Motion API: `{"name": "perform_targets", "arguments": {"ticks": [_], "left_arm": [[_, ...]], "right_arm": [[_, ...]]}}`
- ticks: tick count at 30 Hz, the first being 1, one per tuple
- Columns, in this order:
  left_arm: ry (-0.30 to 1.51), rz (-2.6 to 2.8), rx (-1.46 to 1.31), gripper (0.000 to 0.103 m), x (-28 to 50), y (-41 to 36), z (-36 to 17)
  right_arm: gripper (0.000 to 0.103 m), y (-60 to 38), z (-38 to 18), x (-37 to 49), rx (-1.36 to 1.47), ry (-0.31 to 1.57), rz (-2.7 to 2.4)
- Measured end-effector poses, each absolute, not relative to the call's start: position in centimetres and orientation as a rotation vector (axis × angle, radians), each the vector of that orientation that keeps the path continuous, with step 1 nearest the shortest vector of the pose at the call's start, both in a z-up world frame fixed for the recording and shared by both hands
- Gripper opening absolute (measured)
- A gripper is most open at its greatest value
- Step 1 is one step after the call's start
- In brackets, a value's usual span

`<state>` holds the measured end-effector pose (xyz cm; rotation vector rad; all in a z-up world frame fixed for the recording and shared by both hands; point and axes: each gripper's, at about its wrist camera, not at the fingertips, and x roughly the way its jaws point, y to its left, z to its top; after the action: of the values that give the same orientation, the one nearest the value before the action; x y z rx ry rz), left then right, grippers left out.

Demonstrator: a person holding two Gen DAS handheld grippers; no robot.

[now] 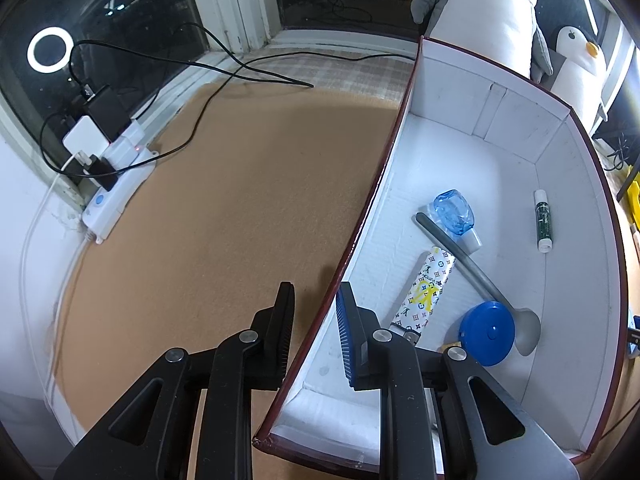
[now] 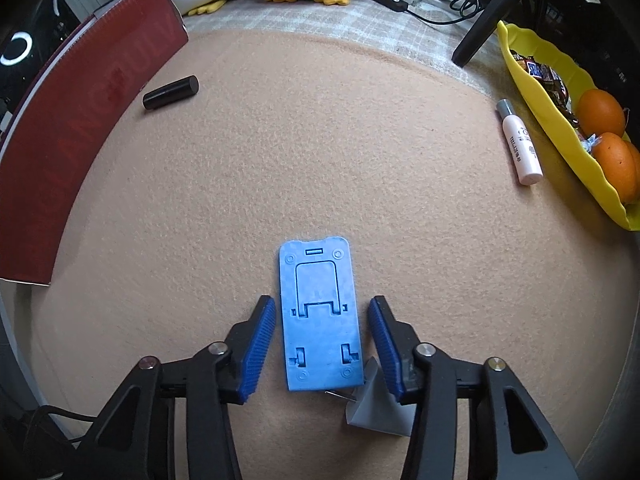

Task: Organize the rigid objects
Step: 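Move the right gripper to the blue phone stand and grasp it, then carry the blue phone stand into the box and open the right gripper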

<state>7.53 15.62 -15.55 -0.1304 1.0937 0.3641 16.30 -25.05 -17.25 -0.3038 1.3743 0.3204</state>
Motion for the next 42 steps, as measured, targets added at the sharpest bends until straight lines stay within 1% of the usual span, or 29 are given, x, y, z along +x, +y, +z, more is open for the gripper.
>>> {"name": "perform_targets", "arguments": {"ticks": [1, 8, 16, 29, 37, 42], "left_arm": [[1.094, 0.364, -0.131, 0.019, 7.5, 15.6, -15.5], [1.093, 0.362, -0.133, 0.019, 7.5, 15.7, -15.5], [1.079, 0.358, -0.147, 0.019, 7.1, 15.9, -15.2], [1.044, 0.34, -0.176, 0.019, 6.0, 16.1, -14.5], [1.017, 0.326, -0.191, 0.019, 5.4, 16.3, -13.9], [1.007, 0.319, -0.2, 0.016, 5.1, 16.3, -13.8]], "right_arm": [[0.033, -25.1, -17.3, 16.2, -0.297, 1.374, 0.32], [0.033, -25.4, -17.2, 16.2, -0.271, 1.358, 0.321], [0.033, -24.7, -13.3, 15.9, -0.218, 1.263, 0.348], [0.033, -16.2, -7.3, 13.7, -0.192, 1.12, 0.499], [0.033, -10.6, -5.6, 12.4, -0.189, 1.067, 0.6], [0.033, -7.1, -5.1, 11.6, -0.206, 1.043, 0.645]]}}
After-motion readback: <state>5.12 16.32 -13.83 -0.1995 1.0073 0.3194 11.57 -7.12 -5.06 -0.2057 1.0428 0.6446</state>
